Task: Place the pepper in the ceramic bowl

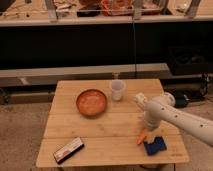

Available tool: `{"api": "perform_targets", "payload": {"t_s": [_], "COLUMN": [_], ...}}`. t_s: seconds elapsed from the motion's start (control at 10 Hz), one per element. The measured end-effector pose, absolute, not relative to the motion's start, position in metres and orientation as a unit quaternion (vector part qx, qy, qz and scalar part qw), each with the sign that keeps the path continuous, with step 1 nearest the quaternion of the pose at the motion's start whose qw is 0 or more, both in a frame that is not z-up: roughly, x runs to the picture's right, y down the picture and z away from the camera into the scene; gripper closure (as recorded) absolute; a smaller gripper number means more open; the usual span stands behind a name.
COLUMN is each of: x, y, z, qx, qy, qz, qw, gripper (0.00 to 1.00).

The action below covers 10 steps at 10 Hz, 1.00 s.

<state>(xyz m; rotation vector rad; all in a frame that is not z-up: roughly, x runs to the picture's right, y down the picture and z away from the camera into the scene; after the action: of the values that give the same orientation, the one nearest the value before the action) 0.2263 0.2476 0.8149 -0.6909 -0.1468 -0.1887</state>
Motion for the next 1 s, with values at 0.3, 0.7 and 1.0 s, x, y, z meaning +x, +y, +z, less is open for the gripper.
{"api": "perform_targets", "payload": {"t_s": [0.3, 0.7, 1.0], "x": [0.2268, 0.2282, 0.2292], "y": [0.2509, 0.2537, 0.2535], "z": [0.8182, 0.8202, 0.8191], "qx": [-0.340, -0.341, -0.341], "qy": [-0.069, -0.068, -0.068], "qz": [-0.110, -0.114, -0.114], "qw": [0.932, 0.931, 0.930], "gripper": [0.20, 0.20, 0.20]}}
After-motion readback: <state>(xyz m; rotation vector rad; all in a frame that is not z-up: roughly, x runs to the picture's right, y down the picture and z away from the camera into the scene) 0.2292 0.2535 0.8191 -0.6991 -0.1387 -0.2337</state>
